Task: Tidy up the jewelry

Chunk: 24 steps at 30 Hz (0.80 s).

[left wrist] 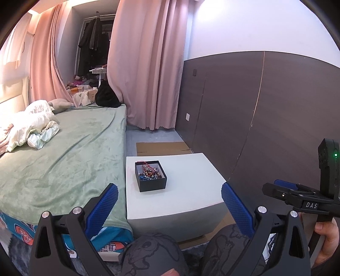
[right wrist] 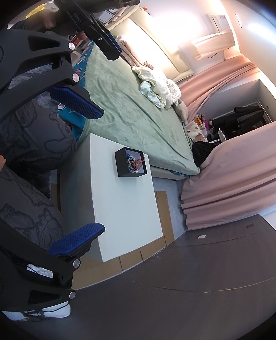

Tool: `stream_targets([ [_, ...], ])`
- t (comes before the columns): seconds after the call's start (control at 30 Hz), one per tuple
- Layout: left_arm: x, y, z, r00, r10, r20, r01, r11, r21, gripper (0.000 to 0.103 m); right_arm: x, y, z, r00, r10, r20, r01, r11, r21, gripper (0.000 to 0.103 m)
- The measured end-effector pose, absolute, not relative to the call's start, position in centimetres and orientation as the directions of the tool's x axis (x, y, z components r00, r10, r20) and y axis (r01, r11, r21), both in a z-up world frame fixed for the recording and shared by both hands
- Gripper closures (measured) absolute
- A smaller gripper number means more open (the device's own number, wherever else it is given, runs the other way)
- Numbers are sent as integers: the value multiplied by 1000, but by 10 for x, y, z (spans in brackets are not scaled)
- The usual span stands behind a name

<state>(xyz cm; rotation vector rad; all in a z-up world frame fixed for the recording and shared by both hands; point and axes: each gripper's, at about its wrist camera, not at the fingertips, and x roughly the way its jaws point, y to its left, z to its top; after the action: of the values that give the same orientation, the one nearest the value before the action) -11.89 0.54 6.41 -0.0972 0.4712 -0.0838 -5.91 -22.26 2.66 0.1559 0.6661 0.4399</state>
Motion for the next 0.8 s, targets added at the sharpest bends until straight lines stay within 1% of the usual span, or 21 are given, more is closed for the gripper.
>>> stream_targets([
  [0.33, -119, 20, 66, 892, -67, -447, 15, 993, -118, 8, -53, -221, 34, 694, 451, -562, -354, 892, 279, 5],
  [0.57, -113, 25, 65, 891, -65, -450, 10, 992, -125, 8, -46, -216, 35, 686, 445, -576, -356, 895, 268, 5],
  [0.8, -110, 25, 65, 892, -74, -445, 19, 992, -126, 8, -45, -214, 39, 700, 437, -565, -350, 899, 263, 5],
])
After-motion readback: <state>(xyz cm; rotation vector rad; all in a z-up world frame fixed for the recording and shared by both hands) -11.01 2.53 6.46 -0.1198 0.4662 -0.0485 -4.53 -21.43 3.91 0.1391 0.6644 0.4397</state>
